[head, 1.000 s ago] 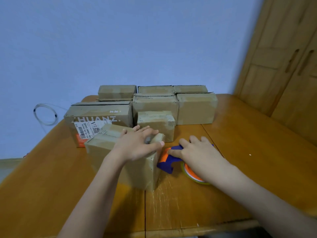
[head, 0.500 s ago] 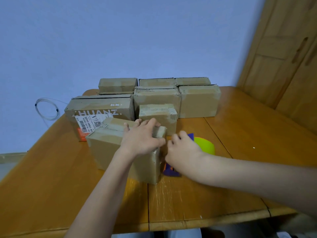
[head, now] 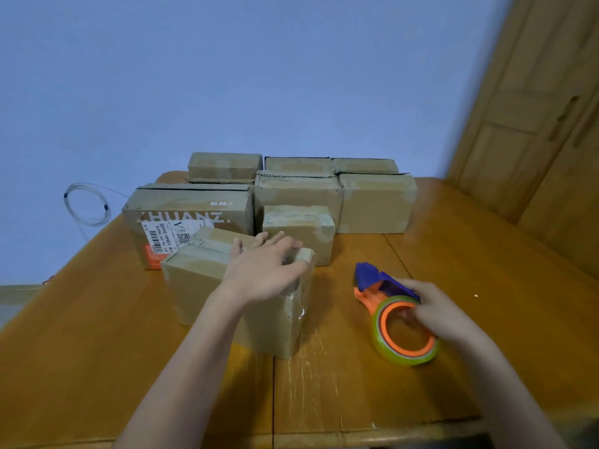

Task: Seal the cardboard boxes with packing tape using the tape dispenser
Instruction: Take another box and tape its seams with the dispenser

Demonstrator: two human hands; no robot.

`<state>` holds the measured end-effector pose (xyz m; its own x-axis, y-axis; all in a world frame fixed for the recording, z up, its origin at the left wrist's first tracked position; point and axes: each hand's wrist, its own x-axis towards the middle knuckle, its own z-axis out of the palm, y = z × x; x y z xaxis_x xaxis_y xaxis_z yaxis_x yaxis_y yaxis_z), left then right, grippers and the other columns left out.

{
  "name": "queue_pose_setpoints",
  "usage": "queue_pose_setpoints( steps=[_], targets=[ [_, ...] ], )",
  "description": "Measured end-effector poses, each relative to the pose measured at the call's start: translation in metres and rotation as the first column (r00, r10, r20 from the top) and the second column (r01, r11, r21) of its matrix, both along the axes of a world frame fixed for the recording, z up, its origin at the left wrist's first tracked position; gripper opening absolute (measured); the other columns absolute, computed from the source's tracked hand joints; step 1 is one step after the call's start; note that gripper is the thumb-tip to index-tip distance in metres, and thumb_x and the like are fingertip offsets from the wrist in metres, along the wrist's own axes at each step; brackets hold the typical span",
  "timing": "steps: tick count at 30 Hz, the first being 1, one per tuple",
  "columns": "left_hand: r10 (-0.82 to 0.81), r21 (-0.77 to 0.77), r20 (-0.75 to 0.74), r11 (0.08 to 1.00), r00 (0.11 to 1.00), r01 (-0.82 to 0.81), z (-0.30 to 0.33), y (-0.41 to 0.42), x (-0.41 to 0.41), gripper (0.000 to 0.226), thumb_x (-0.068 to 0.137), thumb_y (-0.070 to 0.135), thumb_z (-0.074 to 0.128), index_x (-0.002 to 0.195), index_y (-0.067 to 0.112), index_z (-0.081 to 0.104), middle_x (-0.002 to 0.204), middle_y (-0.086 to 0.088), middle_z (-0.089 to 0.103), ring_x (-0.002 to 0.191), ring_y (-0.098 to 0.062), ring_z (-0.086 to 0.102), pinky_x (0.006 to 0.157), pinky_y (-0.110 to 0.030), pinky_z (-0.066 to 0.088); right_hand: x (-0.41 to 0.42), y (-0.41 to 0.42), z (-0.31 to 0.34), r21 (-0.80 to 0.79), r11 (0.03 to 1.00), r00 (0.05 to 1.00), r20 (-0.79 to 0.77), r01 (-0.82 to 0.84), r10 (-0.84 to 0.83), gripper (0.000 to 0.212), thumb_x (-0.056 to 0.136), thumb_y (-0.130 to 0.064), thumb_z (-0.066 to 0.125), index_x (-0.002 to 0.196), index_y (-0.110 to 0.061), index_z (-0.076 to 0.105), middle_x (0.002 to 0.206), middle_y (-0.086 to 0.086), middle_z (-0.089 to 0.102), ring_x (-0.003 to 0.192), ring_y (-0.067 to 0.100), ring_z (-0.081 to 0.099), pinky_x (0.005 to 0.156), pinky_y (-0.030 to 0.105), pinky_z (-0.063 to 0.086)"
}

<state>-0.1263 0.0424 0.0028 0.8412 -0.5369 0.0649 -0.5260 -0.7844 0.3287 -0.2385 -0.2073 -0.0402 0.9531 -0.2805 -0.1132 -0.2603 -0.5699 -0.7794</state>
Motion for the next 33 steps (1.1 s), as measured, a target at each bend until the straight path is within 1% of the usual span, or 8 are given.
queue_pose_setpoints(
  steps=[5, 8, 11, 19, 21, 24, 29, 33],
  targets=[
    [-0.049, 0.08, 0.003, 0.996, 0.999, 0.048, 0.005, 0.006, 0.005, 0.067, 0.08, 0.061, 0.023, 0.143, 0.043, 0.033, 0.154, 0.01, 0.03, 0.144, -0.018, 0.021, 0.115, -0.052, 0.014, 0.006, 0.005, -0.028, 0.378, 0.912, 0.975, 0.084, 0.158, -0.204, 0.057, 0.078, 0.017, 0.06, 0.121, -0.019, 0.058, 0.097, 0.009, 0.069, 0.092, 0.025, 0.065, 0.073, 0.033, 0.055],
    [-0.043, 0.199, 0.041, 0.979, 0.998, 0.034, 0.013, 0.007, 0.01, 0.054, 0.093, 0.064, 0.032, 0.142, 0.04, 0.035, 0.145, 0.003, 0.043, 0.136, -0.026, 0.031, 0.109, -0.047, 0.03, 0.012, 0.012, -0.036, 0.486, 0.86, 0.955, 0.149, 0.155, -0.257, 0.056, 0.077, 0.017, 0.06, 0.114, -0.024, 0.059, 0.095, 0.008, 0.07, 0.09, 0.026, 0.066, 0.072, 0.033, 0.054],
    [0.01, 0.329, 0.147, 0.943, 0.989, -0.059, 0.019, 0.005, 0.005, 0.061, 0.09, 0.07, 0.026, 0.136, 0.032, 0.041, 0.13, -0.006, 0.051, 0.124, -0.032, 0.041, 0.101, -0.048, 0.036, 0.015, 0.021, -0.04, 0.522, 0.843, 0.94, 0.208, 0.129, -0.272, 0.055, 0.076, 0.018, 0.06, 0.108, -0.027, 0.06, 0.088, 0.002, 0.072, 0.085, 0.02, 0.067, 0.068, 0.028, 0.053],
    [-0.005, 0.418, 0.296, 0.9, 0.955, -0.125, 0.022, 0.004, 0.009, 0.08, 0.087, 0.076, 0.014, 0.121, 0.013, 0.049, 0.087, -0.005, 0.057, 0.093, -0.028, 0.062, 0.07, -0.035, 0.045, 0.018, 0.028, -0.047, 0.508, 0.853, 0.887, 0.332, 0.119, -0.322, 0.06, 0.077, 0.02, 0.057, 0.112, -0.028, 0.058, 0.095, -0.006, 0.069, 0.088, 0.01, 0.065, 0.067, 0.019, 0.048],
    [0.01, 0.411, 0.324, 0.899, 0.946, -0.15, 0.022, 0.005, 0.009, 0.078, 0.088, 0.075, 0.015, 0.118, 0.012, 0.05, 0.088, -0.006, 0.062, 0.093, -0.028, 0.063, 0.065, -0.033, 0.041, 0.017, 0.029, -0.046, 0.474, 0.873, 0.874, 0.37, 0.115, -0.316, 0.061, 0.078, 0.02, 0.057, 0.119, -0.025, 0.056, 0.102, -0.007, 0.065, 0.092, 0.006, 0.061, 0.069, 0.017, 0.047],
    [0.06, 0.35, 0.306, 0.921, 0.95, -0.171, 0.018, 0.007, 0.01, 0.072, 0.088, 0.075, 0.018, 0.1, 0.012, 0.052, 0.094, -0.009, 0.064, 0.093, -0.029, 0.062, 0.065, -0.033, 0.04, 0.017, 0.027, -0.038, 0.363, 0.929, 0.85, 0.462, 0.079, -0.253, 0.073, 0.075, 0.026, 0.055, 0.113, -0.036, 0.056, 0.109, -0.008, 0.059, 0.093, -0.002, 0.058, 0.067, 0.009, 0.048],
    [0.146, 0.295, 0.116, 0.94, 0.982, -0.175, 0.013, 0.004, 0.01, 0.067, 0.091, 0.07, 0.019, 0.069, 0.013, 0.046, 0.07, -0.003, 0.05, 0.072, -0.023, 0.053, 0.067, -0.032, 0.044, 0.017, 0.016, -0.01, 0.18, 0.982, 0.771, 0.617, 0.056, -0.157, 0.085, 0.068, 0.031, 0.045, 0.11, -0.042, 0.059, 0.113, -0.003, 0.057, 0.097, -0.018, 0.053, 0.072, 0.003, 0.043],
    [0.155, 0.307, 0.113, 0.934, 0.981, -0.183, 0.016, 0.006, 0.004, 0.068, 0.092, 0.07, 0.017, 0.076, 0.014, 0.051, 0.072, -0.002, 0.051, 0.076, -0.021, 0.054, 0.068, -0.032, 0.043, 0.018, 0.004, 0.014, 0.014, 0.999, 0.72, 0.694, 0.034, -0.035, 0.095, 0.06, 0.017, 0.043, 0.108, -0.064, 0.059, 0.108, -0.03, 0.058, 0.104, -0.011, 0.053, 0.081, 0.004, 0.039]
  ],
)
